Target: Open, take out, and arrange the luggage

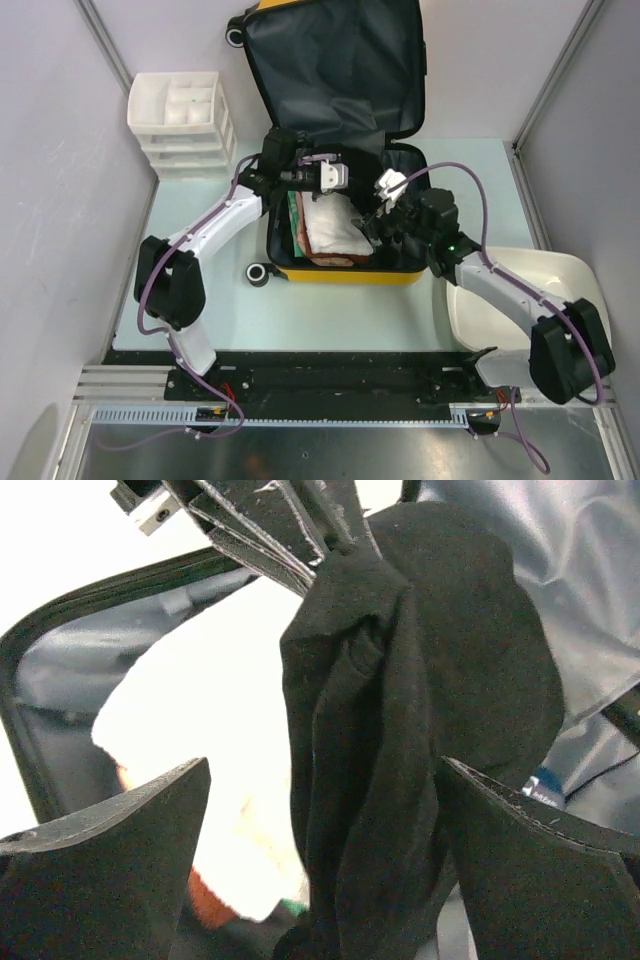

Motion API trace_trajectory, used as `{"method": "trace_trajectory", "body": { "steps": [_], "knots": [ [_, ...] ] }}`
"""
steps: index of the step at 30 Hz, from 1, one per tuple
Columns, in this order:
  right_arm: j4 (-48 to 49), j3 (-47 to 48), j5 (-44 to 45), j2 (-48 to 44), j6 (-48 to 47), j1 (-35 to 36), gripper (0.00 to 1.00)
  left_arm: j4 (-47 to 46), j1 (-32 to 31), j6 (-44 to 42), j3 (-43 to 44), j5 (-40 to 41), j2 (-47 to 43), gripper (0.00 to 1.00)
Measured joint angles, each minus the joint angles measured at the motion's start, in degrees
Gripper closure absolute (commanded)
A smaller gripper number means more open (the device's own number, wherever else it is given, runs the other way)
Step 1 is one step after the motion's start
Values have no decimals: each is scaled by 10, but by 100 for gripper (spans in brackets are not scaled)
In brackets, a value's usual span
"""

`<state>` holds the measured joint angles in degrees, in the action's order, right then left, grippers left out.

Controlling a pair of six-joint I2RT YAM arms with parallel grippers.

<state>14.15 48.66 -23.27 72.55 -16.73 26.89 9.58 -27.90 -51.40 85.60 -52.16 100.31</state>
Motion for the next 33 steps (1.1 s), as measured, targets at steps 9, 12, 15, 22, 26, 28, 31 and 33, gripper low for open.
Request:
{"method": "trace_trajectory", "body": {
  "steps": [9,12,15,22,26,28,31,33],
  "knots": [
    [186,-19,122,115,-76,35,13,0,7,47,31,-9,19,100],
    [215,-20,136,135,-105,25,51,0,7,52,32,-10,20,100],
    [228,-21,131,135,-128,13,100,2,7,65,45,-10,24,79],
    [136,13,127,84,-125,0,100,0,12,145,100,6,35,21],
    [-5,105,118,40,-102,-22,100,-6,34,228,130,30,33,12],
    [-78,156,109,20,-89,-32,100,-7,51,266,135,40,28,12],
    [-210,242,99,-10,-69,-43,100,-7,81,313,135,61,15,12],
    [-285,280,87,-29,-59,-44,100,-10,96,326,125,73,1,12]
  ]
}}
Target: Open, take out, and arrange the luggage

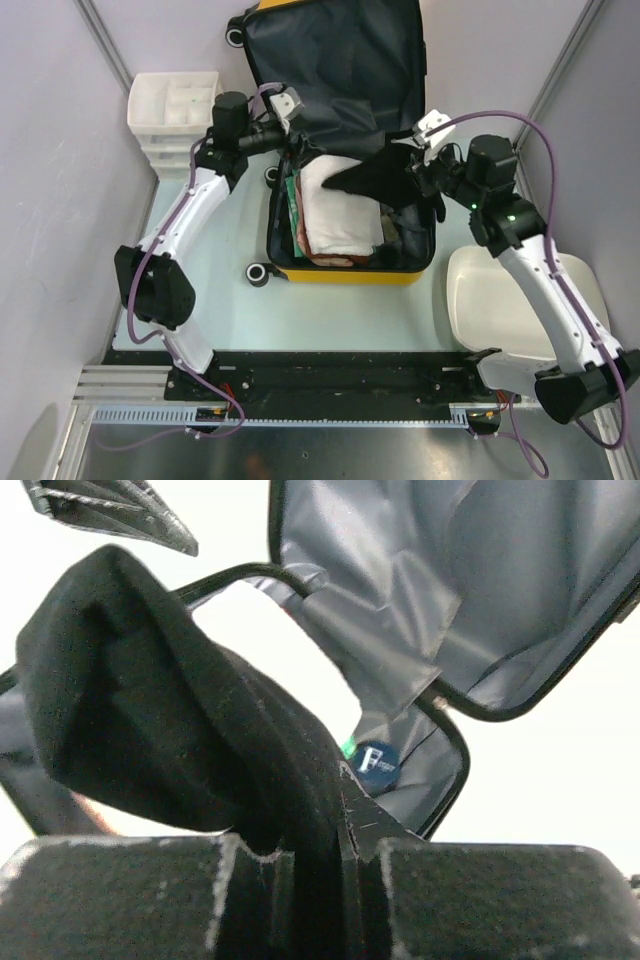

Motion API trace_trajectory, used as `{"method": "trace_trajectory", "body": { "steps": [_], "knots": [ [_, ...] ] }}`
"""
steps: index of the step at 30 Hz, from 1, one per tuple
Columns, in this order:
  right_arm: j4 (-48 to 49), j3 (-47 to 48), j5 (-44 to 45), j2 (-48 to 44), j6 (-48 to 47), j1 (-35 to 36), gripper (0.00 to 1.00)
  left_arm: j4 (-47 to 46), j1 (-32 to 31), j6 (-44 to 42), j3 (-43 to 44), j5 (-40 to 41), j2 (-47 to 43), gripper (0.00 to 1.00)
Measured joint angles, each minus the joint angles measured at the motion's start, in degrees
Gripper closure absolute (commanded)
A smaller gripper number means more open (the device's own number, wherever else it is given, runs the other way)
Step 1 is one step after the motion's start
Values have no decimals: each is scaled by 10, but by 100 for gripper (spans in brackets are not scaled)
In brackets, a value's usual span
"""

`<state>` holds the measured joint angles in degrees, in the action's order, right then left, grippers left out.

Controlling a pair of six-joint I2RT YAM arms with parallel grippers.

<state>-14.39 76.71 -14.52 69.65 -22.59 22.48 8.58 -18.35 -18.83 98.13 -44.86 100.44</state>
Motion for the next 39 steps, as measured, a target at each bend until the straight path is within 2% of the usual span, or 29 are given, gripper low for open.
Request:
{"method": "trace_trajectory", "body": {
  "steps": [1,7,14,18,25,32,39],
  "knots": [
    [-63,28,-9,-12,8,0,100,-2,6,4,-11,6,-10,12],
    [-291,114,-42,-24,45,-10,100,-4,5,16,-81,11,-58,12],
    [-495,103,-87,-29,115,-87,100,-2,-3,39,-116,5,-58,12],
    [-555,71,-98,-31,139,-158,100,-1,-12,45,-122,-1,-58,12],
    [-598,84,-128,-1,157,-254,100,-1,-24,53,-123,-6,-58,12],
    [-614,106,-300,43,195,-414,100,-1,-24,54,-123,-6,-52,13],
    [-619,100,-425,22,196,-403,100,-3,-28,63,-134,-9,-51,13]
  ]
}}
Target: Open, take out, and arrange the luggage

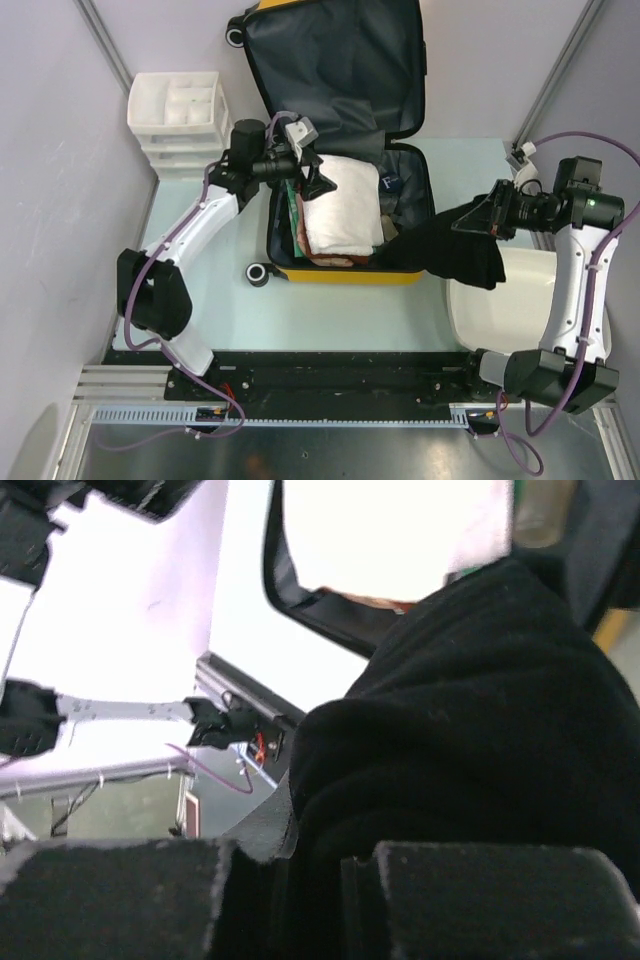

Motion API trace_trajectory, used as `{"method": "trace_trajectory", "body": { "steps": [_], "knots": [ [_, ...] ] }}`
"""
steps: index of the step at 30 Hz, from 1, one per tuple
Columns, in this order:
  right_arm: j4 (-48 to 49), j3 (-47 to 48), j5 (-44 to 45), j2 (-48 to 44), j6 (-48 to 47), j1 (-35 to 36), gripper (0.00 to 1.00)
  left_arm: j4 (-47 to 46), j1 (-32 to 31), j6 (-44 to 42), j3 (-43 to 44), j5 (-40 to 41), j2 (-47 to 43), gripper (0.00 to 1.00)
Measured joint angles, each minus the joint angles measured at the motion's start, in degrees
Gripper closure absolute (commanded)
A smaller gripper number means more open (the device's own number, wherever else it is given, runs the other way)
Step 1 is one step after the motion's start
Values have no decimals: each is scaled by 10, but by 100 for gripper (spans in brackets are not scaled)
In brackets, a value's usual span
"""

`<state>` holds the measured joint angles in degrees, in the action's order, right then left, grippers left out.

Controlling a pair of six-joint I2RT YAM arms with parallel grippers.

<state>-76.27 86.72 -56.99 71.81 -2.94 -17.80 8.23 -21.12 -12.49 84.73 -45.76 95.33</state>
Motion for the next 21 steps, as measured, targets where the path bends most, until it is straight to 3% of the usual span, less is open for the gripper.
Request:
{"method": "trace_trajectory", "body": {
  "steps": [12,15,21],
  "knots": [
    [-3,-13,-96,-70,12,66,100,2,-15,7,-71,-5,-8,13],
    [-10,-71,-37,-78,3,78,100,5,-15,9,-80,-5,-17,13],
    [-17,-97,112,3,0,80,100,4,-16,10,-89,-5,-36,13]
  ]
}}
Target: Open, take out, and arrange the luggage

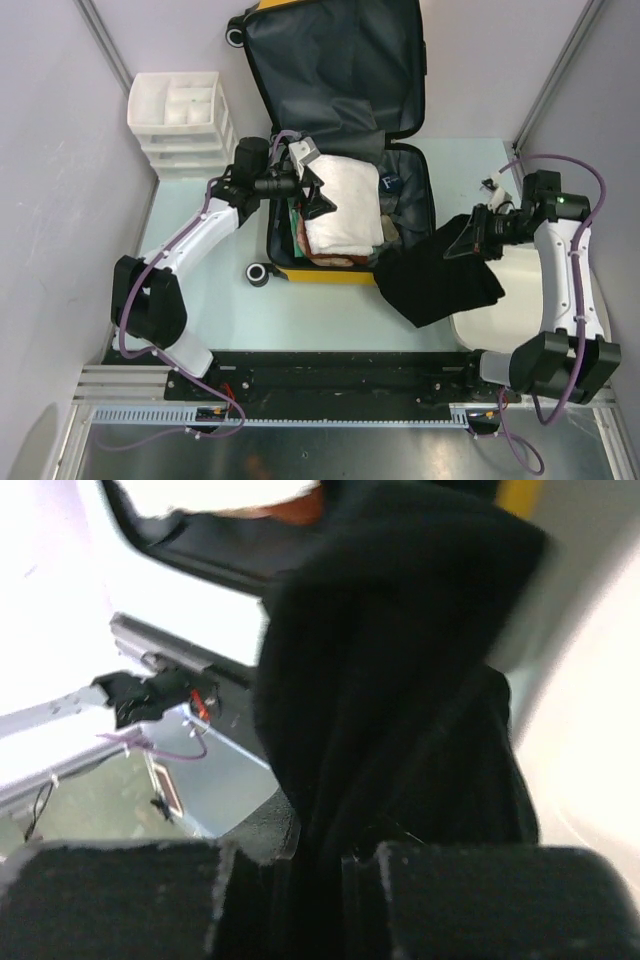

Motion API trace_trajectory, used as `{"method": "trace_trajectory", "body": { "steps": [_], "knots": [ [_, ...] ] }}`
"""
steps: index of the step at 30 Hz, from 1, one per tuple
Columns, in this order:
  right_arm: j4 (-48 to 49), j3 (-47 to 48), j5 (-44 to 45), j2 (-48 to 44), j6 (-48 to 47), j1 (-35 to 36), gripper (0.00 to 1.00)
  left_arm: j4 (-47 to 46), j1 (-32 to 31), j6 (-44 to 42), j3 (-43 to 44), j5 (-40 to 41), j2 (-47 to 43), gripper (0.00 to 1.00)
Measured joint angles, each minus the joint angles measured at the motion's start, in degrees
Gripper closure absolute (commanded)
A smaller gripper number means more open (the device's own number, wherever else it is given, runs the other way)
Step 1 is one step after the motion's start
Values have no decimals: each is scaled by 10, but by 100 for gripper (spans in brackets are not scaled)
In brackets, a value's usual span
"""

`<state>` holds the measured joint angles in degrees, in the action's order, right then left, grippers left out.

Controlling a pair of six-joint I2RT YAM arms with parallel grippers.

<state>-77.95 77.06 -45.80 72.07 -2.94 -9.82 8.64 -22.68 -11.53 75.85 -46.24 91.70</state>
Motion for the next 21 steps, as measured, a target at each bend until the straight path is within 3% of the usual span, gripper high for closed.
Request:
{"method": "trace_trajectory", "body": {
  "steps": [12,18,21],
  "knots": [
    [7,-2,144,76,39,-206,100,0,0,-2,0,2,2,14],
    [8,-41,191,85,59,-240,100,0,0,-5,0,8,11,14],
    [5,-41,202,112,64,-293,100,0,0,-5,0,9,13,14]
  ]
}}
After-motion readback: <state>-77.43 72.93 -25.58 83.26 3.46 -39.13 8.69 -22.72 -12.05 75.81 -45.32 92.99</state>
